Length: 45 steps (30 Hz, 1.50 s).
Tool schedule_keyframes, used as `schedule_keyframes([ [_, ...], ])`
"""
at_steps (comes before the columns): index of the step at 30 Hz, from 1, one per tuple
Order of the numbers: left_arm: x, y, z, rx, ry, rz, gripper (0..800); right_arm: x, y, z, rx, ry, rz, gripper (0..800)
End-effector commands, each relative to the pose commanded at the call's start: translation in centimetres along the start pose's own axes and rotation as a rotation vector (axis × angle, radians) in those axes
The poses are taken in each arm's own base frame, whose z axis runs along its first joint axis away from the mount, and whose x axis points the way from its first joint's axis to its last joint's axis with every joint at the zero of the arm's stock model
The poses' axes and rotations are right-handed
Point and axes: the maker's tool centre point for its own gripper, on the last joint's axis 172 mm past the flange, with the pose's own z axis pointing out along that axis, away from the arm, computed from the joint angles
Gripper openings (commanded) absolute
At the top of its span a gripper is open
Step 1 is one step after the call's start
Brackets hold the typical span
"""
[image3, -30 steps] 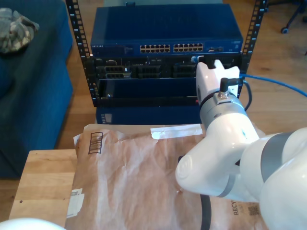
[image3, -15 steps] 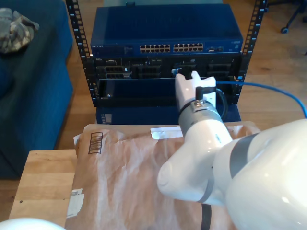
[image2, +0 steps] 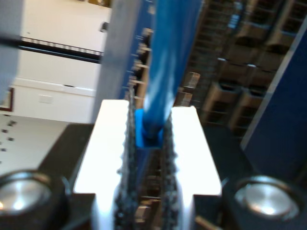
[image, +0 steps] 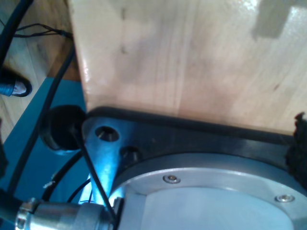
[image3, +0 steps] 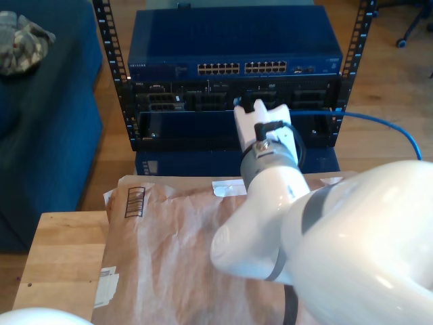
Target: Grab the cable and plug it in
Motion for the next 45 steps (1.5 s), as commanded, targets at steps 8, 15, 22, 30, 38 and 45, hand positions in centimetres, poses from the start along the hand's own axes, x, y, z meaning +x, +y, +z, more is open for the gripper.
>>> schedule_keyframes([
  [8, 0.0, 0.0, 0.0, 0.0, 0.0, 0.0, 800, -0.7, -4.5, 0.6, 0.071, -0.001, -0.062, 0],
  [15, 0.0, 0.0, 0.0, -0.001, 0.0, -0.001, 800, -1.6, -5.9, 2.1, 0.065, -0.029, -0.059, 0],
  [22, 0.0, 0.0, 0.0, 0.0, 0.0, 0.0, 800, -1.0, -2.0, 1.6, 0.006, -0.031, -0.097, 0],
  [30, 0.0, 0.0, 0.0, 0.0, 0.0, 0.0, 800, 2.7, -8.4, 0.3, 0.178, 0.092, 0.104, 0],
  [38, 0.0, 0.0, 0.0, -0.001, -0.002, 0.0, 800, 6.8, -6.6, 0.5, 0.198, 0.205, 0.287, 0],
  [45, 0.0, 0.0, 0.0, 0.0, 0.0, 0.0, 800, 10.5, -5.3, 4.5, 0.236, 0.179, 0.382, 0],
])
